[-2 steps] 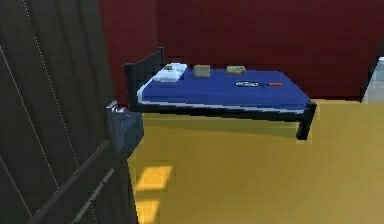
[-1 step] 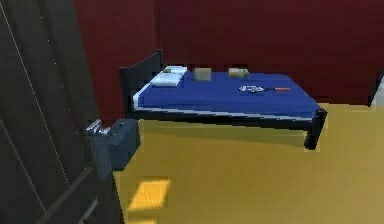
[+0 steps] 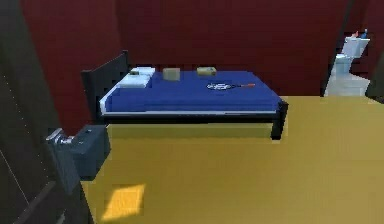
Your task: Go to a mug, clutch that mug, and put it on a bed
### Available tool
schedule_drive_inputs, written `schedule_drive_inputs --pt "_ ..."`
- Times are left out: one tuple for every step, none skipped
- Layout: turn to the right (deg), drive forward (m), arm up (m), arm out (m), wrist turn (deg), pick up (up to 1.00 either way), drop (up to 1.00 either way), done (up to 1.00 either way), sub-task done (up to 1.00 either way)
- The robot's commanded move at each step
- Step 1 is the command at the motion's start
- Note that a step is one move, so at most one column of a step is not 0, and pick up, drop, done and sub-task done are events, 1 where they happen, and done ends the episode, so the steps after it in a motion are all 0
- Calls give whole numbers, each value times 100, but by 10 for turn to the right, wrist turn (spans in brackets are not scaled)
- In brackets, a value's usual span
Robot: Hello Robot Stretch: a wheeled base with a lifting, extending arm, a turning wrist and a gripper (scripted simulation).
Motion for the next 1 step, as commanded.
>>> schedule_drive_inputs --pt "0 100 0 0 0 0 0 0 0"
